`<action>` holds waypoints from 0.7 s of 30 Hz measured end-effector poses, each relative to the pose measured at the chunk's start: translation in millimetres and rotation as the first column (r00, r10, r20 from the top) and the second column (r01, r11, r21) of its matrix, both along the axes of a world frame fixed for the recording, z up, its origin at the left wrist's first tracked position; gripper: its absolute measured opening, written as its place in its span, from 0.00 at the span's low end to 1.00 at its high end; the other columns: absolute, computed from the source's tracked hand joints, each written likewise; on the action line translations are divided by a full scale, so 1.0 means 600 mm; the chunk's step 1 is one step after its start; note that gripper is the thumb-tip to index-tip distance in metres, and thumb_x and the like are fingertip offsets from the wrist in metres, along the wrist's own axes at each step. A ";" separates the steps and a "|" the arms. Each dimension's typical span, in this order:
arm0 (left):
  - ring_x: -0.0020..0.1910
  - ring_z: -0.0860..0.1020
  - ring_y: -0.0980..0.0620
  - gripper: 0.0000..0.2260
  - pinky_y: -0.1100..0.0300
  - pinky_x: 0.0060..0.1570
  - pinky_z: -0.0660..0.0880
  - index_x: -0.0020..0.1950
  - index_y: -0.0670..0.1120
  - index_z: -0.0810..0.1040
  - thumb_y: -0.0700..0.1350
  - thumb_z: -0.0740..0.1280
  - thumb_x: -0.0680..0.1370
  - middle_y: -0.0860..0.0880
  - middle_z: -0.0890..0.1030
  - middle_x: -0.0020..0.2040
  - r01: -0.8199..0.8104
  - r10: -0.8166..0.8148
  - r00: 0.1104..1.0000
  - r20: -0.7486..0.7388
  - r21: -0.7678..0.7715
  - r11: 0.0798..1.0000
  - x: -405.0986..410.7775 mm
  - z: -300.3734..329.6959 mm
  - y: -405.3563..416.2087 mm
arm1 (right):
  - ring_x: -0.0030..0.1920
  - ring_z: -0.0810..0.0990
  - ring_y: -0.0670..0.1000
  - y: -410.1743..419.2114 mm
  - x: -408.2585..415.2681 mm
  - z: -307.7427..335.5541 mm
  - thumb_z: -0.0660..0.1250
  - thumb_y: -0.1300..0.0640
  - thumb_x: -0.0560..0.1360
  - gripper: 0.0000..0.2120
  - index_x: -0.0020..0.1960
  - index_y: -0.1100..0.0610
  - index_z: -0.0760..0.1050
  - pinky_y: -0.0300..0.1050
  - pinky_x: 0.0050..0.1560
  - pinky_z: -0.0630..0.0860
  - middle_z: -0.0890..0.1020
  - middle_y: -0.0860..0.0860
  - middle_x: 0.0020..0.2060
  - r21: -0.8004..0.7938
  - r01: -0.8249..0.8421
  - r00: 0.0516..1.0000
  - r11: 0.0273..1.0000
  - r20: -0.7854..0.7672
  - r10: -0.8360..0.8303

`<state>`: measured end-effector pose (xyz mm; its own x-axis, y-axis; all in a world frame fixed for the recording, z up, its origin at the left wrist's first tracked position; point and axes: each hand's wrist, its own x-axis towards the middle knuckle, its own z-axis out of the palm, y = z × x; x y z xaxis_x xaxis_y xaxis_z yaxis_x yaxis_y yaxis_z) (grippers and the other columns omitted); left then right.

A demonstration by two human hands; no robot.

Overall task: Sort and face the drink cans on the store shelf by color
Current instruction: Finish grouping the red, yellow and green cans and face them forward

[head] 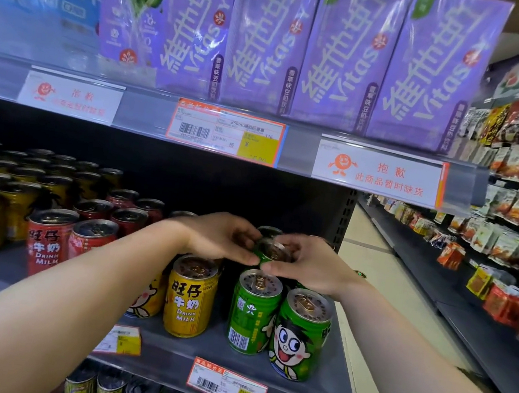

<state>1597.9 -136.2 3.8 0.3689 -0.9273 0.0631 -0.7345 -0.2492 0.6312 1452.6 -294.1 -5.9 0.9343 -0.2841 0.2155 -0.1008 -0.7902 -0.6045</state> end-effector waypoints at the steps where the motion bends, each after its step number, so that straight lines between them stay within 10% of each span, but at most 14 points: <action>1: 0.56 0.77 0.58 0.21 0.61 0.59 0.72 0.64 0.51 0.74 0.52 0.72 0.72 0.55 0.80 0.55 0.005 -0.006 0.999 0.032 0.019 1.000 -0.003 0.000 -0.001 | 0.48 0.81 0.46 0.001 0.002 0.003 0.76 0.45 0.66 0.26 0.60 0.54 0.77 0.43 0.53 0.76 0.83 0.48 0.47 -0.021 0.002 1.000 1.000 -0.022 -0.002; 9: 0.55 0.77 0.59 0.18 0.60 0.59 0.72 0.64 0.52 0.75 0.53 0.69 0.75 0.56 0.80 0.57 0.029 -0.040 0.991 0.129 0.084 0.996 -0.007 -0.002 -0.006 | 0.54 0.79 0.46 -0.034 -0.024 0.004 0.65 0.50 0.77 0.15 0.61 0.52 0.77 0.42 0.61 0.74 0.81 0.45 0.55 0.061 0.089 0.995 0.994 0.049 -0.092; 21: 0.55 0.78 0.54 0.16 0.56 0.57 0.73 0.59 0.49 0.79 0.56 0.64 0.77 0.50 0.82 0.54 0.074 -0.112 0.962 0.248 0.157 0.985 -0.014 0.008 -0.026 | 0.31 0.77 0.53 -0.066 -0.061 -0.020 0.61 0.52 0.79 0.10 0.51 0.53 0.79 0.42 0.31 0.75 0.80 0.51 0.35 0.236 0.244 0.969 0.941 -0.100 -0.226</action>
